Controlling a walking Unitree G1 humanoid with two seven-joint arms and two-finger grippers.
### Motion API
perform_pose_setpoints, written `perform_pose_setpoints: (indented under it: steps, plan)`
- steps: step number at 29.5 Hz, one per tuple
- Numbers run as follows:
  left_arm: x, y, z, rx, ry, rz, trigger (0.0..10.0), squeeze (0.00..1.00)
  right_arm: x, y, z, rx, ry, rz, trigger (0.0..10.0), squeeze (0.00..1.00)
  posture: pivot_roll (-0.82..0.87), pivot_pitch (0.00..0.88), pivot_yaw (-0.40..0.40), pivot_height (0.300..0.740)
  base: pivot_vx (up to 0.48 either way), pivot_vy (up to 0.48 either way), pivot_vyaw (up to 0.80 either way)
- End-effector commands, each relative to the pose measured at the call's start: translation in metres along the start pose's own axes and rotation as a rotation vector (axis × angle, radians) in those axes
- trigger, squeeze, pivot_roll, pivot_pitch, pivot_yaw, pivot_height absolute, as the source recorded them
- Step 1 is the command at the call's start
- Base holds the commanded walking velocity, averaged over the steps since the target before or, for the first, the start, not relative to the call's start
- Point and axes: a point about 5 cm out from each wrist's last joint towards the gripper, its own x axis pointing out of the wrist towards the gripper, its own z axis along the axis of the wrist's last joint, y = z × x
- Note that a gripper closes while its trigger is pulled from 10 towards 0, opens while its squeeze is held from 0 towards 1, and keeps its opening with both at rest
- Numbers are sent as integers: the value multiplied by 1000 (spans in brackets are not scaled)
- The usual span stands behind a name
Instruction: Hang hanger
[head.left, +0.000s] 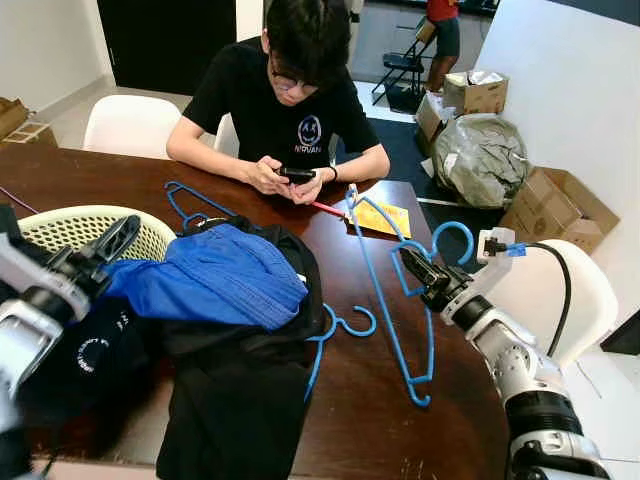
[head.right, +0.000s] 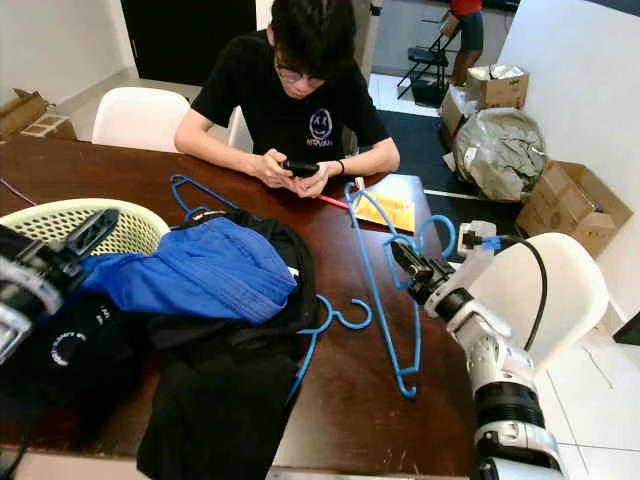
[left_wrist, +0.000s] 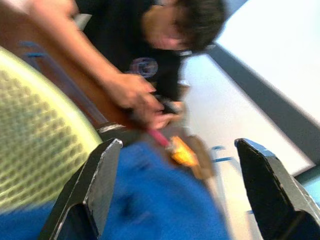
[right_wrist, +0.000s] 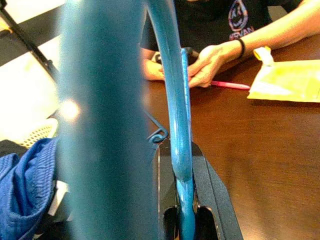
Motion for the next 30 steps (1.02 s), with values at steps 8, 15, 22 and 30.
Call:
perform_pose_setpoints:
  steps: [8, 15, 22, 30]
  plan:
    - [32, -24, 5, 5, 99, -110, 10000, 0, -7, -6, -3, 7, 16, -35, 10000, 0, 92, 0, -94, 740, 0, 0, 0]
    - [41, -9, -1, -10, 259, 215, 10000, 0, -9, -8, -5, 7, 26, -44, 10000, 0, 87, 0, -91, 740, 0, 0, 0]
    - [37, -21, 16, 140, 322, 259, 10000, 0, -7, -7, -7, 14, 36, -44, 10000, 0, 102, 0, -90, 740, 0, 0, 0]
    - [29, -27, 10, 248, 515, 272, 10000, 0, -7, -7, -8, 17, 37, -45, 10000, 0, 105, 0, -87, 740, 0, 0, 0]
